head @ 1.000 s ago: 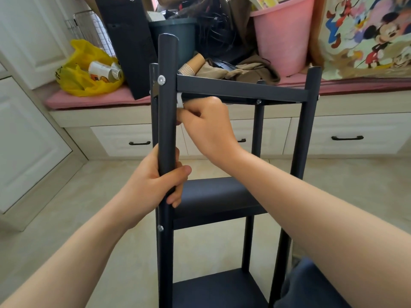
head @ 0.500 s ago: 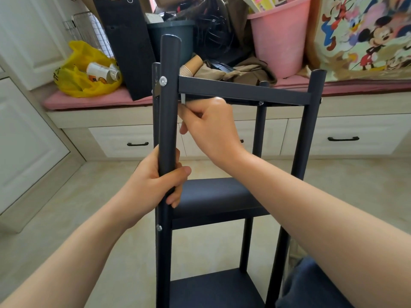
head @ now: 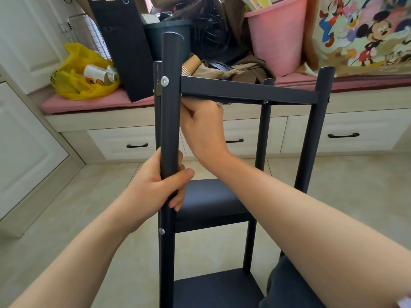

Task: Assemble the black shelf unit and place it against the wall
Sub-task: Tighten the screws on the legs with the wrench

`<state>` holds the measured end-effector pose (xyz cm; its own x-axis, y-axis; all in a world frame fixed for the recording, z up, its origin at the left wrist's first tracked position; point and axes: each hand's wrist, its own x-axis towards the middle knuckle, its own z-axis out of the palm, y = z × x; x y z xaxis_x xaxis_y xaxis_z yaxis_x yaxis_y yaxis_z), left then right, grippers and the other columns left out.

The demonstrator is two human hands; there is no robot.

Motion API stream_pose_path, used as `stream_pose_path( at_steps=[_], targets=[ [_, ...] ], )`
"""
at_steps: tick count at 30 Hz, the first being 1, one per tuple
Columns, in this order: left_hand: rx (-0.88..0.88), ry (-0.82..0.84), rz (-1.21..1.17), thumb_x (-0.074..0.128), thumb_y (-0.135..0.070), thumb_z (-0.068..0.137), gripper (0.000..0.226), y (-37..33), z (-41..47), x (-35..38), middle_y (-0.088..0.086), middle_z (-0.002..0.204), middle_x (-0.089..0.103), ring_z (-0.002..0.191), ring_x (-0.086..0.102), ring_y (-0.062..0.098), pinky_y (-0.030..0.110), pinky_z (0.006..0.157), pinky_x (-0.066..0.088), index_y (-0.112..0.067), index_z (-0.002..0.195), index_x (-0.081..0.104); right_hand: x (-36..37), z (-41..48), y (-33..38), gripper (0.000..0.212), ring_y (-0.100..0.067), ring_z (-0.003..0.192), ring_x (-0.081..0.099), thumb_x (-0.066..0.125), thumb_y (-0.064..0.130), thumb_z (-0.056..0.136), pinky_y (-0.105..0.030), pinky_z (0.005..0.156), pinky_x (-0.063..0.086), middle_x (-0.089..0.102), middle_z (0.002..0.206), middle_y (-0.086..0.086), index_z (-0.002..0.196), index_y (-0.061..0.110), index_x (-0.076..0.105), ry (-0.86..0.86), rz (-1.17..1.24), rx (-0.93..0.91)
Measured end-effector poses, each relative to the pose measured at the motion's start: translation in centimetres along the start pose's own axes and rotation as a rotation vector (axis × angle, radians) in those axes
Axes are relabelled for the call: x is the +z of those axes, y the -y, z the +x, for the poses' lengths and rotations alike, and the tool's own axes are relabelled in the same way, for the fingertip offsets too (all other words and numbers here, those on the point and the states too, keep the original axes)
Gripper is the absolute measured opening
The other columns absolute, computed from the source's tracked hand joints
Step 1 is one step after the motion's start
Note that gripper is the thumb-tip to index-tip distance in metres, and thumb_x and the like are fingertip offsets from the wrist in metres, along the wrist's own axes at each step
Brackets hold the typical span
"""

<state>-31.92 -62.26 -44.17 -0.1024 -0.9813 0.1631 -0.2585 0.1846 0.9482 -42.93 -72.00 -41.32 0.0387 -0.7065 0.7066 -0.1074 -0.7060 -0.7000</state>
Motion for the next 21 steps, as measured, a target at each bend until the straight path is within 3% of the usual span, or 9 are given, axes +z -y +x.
stream_pose_path(
  at_steps=[6, 9, 13, 18, 21],
  targets=[
    [0.003, 0.001, 0.011, 0.061, -0.019, 0.088, 0.027, 0.1, 0.0, -0.3, 0.013, 0.049, 0.036, 0.044, 0.037, 0.028, 0.035, 0.052, 0.046, -0.014, 0.088, 0.035, -0.3, -0.2, 0.5, 0.049, 0.005, 0.052, 0.052, 0.059, 0.002, 0.095, -0.009, 0.056, 0.035, 0.042, 0.046, 0.02, 0.056, 0.028, 0.044, 0.017, -0.031, 0.052],
    [0.009, 0.008, 0.014, 0.061, -0.019, 0.089, 0.027, 0.1, 0.0, -0.5, 0.01, 0.05, 0.037, 0.044, 0.037, 0.029, 0.034, 0.052, 0.047, -0.016, 0.087, 0.035, -0.9, -0.5, 0.4, 0.035, -0.012, 0.059, 0.06, 0.058, 0.011, 0.097, -0.031, 0.068, 0.048, 0.063, 0.057, 0.001, 0.064, 0.005, 0.064, 0.098, -0.119, 0.095],
    [0.007, 0.014, 0.031, 0.062, -0.013, 0.096, 0.029, 0.1, 0.1, -0.7, 0.009, 0.05, 0.038, 0.046, 0.039, 0.029, 0.035, 0.053, 0.048, -0.015, 0.087, 0.035, -2.2, -1.1, 0.2, 0.032, -0.031, 0.066, 0.058, 0.058, 0.018, 0.098, -0.042, 0.071, 0.048, 0.062, 0.06, -0.014, 0.074, 0.001, 0.07, 0.186, -0.166, 0.169],
    [0.001, 0.003, 0.058, 0.058, -0.007, 0.1, 0.025, 0.0, 0.1, -0.9, 0.003, 0.051, 0.043, 0.05, 0.04, 0.03, 0.034, 0.056, 0.051, -0.014, 0.09, 0.036, -4.9, -2.1, -0.4, 0.027, -0.018, 0.052, 0.046, 0.057, 0.023, 0.099, -0.038, 0.059, 0.043, 0.053, 0.052, 0.0, 0.083, 0.01, 0.075, 0.277, -0.234, 0.211],
    [-0.01, -0.008, 0.072, 0.059, -0.007, 0.099, 0.025, -0.1, 0.1, -1.0, 0.0, 0.051, 0.044, 0.051, 0.042, 0.03, 0.034, 0.057, 0.053, -0.013, 0.09, 0.036, -7.1, -3.0, -0.8, 0.023, -0.016, 0.05, 0.046, 0.057, 0.023, 0.1, -0.035, 0.056, 0.043, 0.058, 0.057, -0.002, 0.088, 0.014, 0.075, 0.332, -0.268, 0.228]
  ],
)
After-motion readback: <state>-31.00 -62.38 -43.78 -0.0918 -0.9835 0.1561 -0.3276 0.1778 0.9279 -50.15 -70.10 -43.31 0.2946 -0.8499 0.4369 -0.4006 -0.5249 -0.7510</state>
